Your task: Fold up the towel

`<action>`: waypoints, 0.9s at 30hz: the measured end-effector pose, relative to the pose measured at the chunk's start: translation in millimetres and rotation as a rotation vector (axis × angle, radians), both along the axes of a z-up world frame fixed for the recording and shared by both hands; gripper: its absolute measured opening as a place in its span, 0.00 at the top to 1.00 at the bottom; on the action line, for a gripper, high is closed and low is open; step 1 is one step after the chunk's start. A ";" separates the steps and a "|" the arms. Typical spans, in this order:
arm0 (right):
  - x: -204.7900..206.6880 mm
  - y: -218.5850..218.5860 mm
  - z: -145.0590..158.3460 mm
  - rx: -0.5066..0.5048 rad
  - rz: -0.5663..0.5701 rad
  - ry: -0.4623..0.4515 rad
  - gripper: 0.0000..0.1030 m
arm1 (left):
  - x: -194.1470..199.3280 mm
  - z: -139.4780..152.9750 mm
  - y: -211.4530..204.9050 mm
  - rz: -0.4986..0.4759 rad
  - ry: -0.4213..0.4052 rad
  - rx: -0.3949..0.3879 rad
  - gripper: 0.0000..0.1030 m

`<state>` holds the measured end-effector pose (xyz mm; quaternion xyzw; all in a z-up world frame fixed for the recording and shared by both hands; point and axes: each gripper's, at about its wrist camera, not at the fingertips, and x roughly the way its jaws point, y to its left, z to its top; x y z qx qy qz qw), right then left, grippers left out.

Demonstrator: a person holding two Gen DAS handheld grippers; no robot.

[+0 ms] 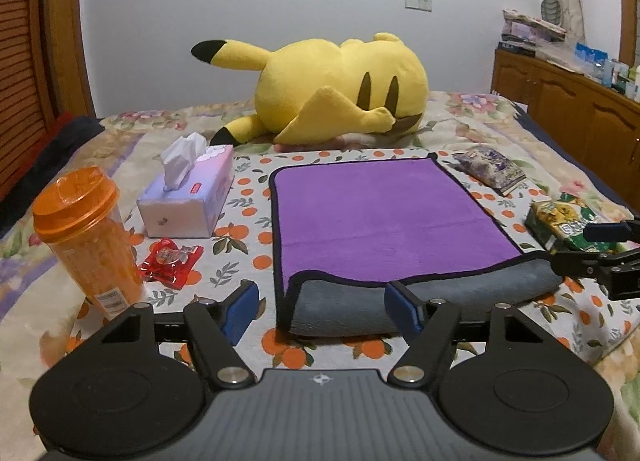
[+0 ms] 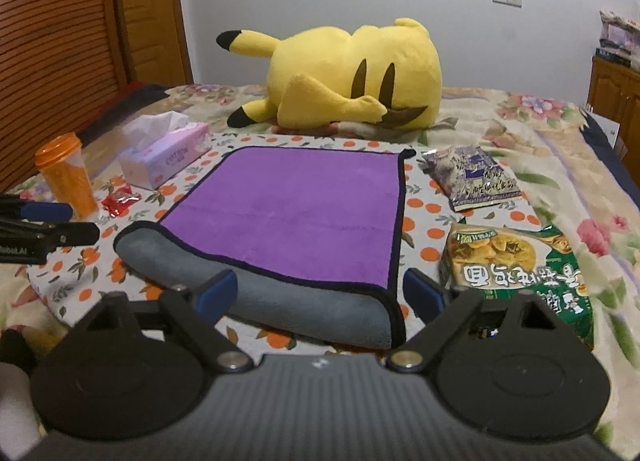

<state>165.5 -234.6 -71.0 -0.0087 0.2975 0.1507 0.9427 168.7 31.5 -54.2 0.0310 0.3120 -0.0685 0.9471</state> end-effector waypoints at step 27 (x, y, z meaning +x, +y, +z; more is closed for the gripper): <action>38.6 -4.7 -24.5 0.011 0.025 0.153 0.15 | 60.5 -27.4 16.8 -0.015 0.109 -0.089 0.46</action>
